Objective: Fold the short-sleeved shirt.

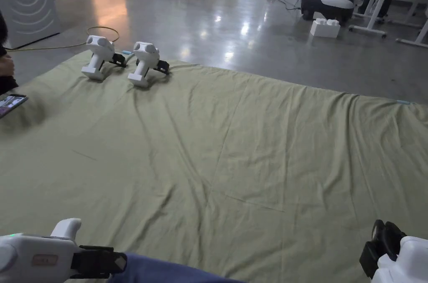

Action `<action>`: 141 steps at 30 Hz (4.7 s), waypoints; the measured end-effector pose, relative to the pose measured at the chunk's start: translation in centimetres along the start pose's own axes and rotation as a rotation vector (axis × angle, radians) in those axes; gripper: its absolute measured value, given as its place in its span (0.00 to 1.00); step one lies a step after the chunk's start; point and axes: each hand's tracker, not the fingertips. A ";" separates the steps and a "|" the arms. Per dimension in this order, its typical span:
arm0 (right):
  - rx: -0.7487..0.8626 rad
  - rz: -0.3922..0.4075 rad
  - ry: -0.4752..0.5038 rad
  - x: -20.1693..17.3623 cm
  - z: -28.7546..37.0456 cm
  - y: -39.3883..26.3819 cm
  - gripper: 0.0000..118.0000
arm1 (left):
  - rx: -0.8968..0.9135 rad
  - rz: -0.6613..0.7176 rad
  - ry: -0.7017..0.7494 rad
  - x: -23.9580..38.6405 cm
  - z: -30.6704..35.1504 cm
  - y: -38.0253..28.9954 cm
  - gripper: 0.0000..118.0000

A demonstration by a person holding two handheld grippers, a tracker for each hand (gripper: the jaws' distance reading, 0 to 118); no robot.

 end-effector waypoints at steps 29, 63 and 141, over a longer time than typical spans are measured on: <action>-0.059 -0.019 -0.006 0.8 0.7 -1.1 0.12 | 0.001 0.046 -0.152 4.1 1.1 -0.7 0.10; -0.091 -0.104 -0.013 3.8 0.7 -2.5 0.12 | -0.193 -0.030 -0.125 20.6 -6.4 -1.6 0.10; -0.185 -0.162 0.018 3.7 0.9 -3.9 0.12 | -0.109 0.146 -0.205 5.1 -7.1 -3.7 0.72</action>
